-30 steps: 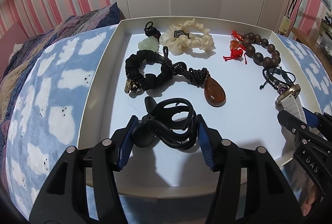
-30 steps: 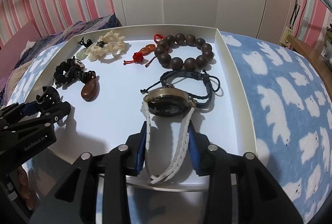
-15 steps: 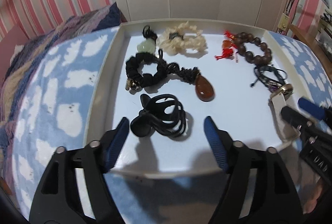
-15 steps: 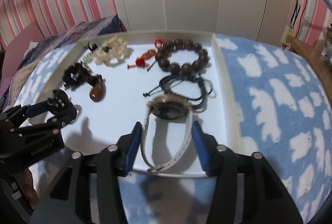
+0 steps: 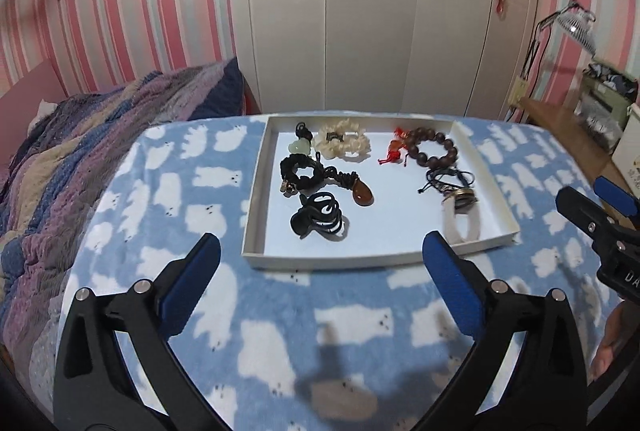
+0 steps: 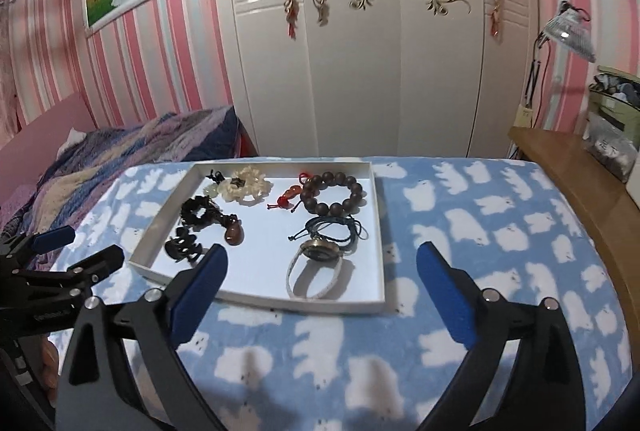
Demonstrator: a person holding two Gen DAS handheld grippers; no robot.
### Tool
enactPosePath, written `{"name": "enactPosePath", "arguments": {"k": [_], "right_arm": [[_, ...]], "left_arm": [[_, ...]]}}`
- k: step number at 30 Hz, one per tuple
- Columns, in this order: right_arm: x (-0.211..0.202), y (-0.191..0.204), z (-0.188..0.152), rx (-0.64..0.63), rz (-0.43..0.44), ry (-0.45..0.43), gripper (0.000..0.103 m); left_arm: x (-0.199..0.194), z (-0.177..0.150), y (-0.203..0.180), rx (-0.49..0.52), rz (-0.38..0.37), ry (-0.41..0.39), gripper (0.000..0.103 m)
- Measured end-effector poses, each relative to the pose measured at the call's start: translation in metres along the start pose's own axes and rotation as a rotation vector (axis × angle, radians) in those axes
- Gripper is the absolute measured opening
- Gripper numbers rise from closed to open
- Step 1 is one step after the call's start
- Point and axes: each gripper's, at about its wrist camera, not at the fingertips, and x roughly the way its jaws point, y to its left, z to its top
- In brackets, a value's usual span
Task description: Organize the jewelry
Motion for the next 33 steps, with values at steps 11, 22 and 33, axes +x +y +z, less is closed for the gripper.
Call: {"name": "enactPosePath", "arguments": {"k": [11,22,33], "right_arm": [[-0.022,-0.004,-0.056,-0.011,-0.066,-0.046,0.101],[-0.015,0.007,-0.075,-0.065,-0.103,-0.072,0.101],[-0.024,-0.001,-0.076,-0.027,-0.099,-0.096,0.101]], "left_arm": [[-0.040,-0.051,-0.001,-0.080,0.035,-0.122,0.100],[-0.037,-0.069,-0.001,-0.105,0.057,-0.163,0.100],[-0.037,-0.074,-0.004,-0.094,0.045,-0.158,0.100]]}}
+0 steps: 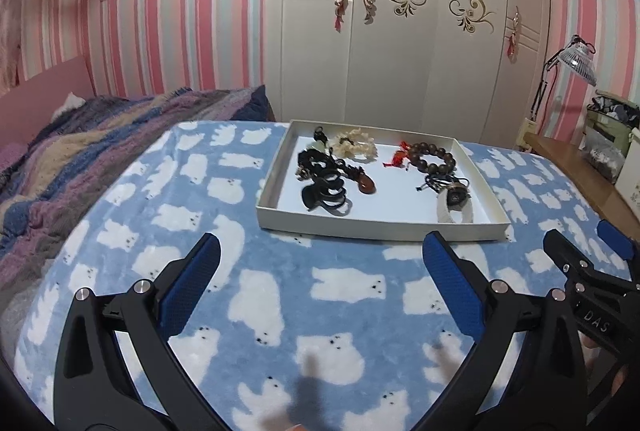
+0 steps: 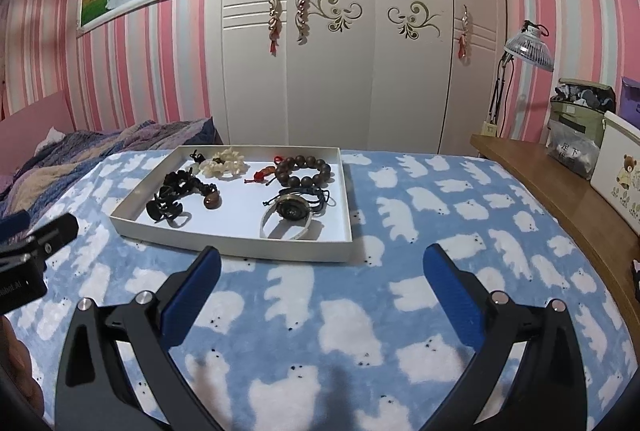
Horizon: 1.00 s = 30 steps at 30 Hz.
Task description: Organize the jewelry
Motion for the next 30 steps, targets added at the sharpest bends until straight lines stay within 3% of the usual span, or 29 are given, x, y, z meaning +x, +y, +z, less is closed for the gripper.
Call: {"name": "enactPosePath", "arguments": {"k": [30], "right_arm": [[0.0080,-0.0002,-0.0036,0.003,-0.015,0.031,0.101]], "left_arm": [[0.0044,-0.0032,-0.0007,0.016,0.031,0.019,0.100]]}}
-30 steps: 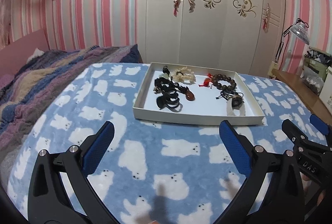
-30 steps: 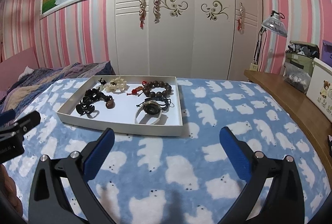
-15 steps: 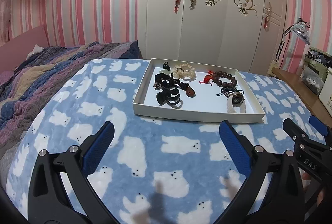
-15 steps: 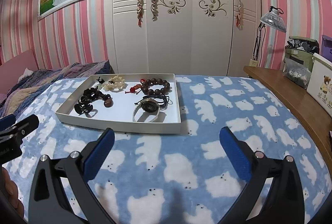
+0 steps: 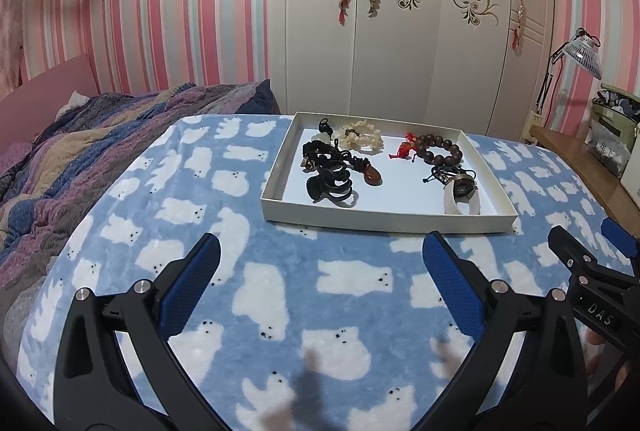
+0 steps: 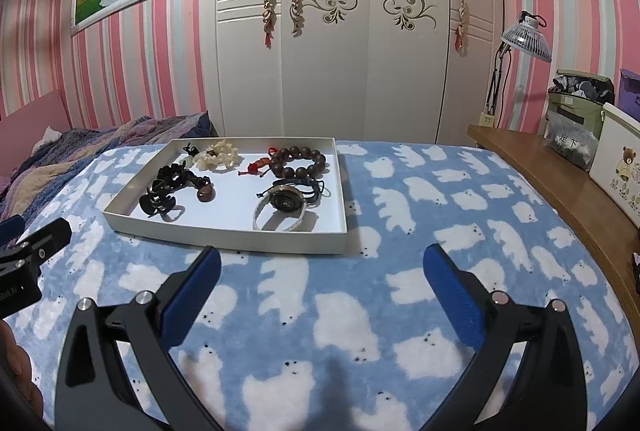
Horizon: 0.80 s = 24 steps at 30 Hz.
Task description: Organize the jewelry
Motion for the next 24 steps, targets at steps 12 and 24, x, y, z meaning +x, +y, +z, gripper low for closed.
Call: {"name": "enactPosePath", "arguments": {"k": [12,24], "right_arm": [[-0.0009,-0.0010,-0.0004,-0.002,-0.014,-0.003,0.101],[-0.0012,-0.0015,-0.0001,-0.004,-0.016,-0.002,0.101]], "left_arm": [[-0.0004,-0.0015,-0.0034,0.019,0.016,-0.004,0.100],[-0.0006,-0.0018,-0.0043,0.026,0.023,-0.006,0.100]]}}
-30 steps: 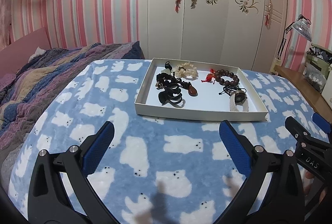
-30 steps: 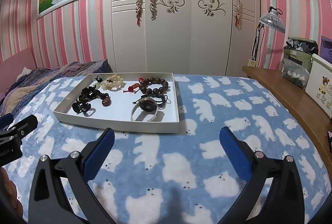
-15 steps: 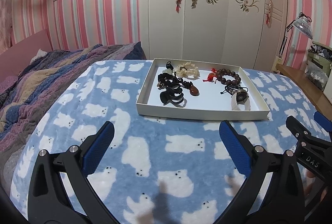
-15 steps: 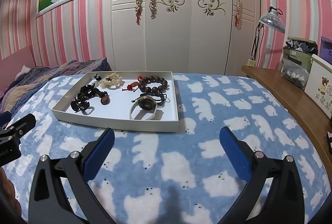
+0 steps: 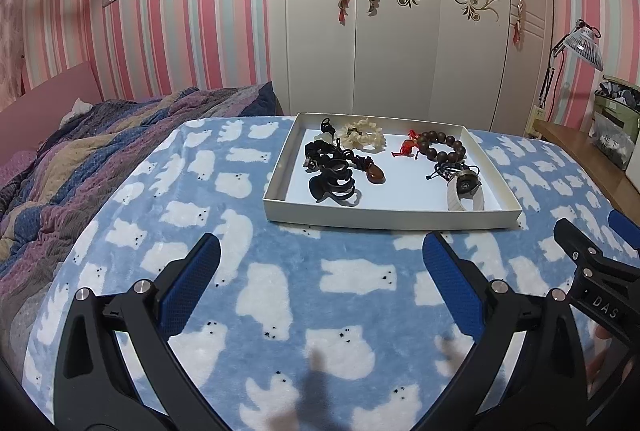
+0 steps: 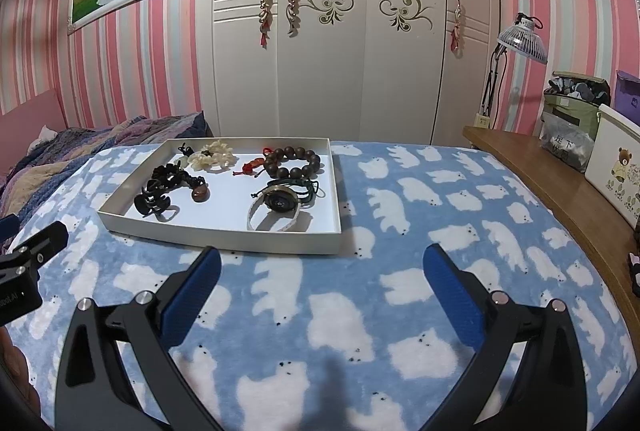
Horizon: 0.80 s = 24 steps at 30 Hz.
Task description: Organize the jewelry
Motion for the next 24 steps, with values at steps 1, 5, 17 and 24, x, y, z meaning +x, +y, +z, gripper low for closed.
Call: {"name": "enactPosePath", "arguments": {"k": [1,5,17,24], "right_arm": [[0.0000,0.0001,0.0000,0.001,0.002,0.000,0.101],[-0.0001,0.0001,0.0001,0.001,0.002,0.000,0.101],[0.0000,-0.0010,0.0000,0.000,0.001,0.001,0.101],[0.0001,-0.0019,-0.0006,0.003,0.003,0.004,0.101]], "left_arm": [[0.0002,0.0000,0.0002,0.000,0.001,-0.001,0.100],[0.0008,-0.0003,0.0007,0.003,0.007,-0.001,0.100],[0.0018,0.0002,0.0004,0.005,0.007,0.004,0.100],[0.0023,0.0005,0.0003,0.003,0.006,0.007,0.100]]}}
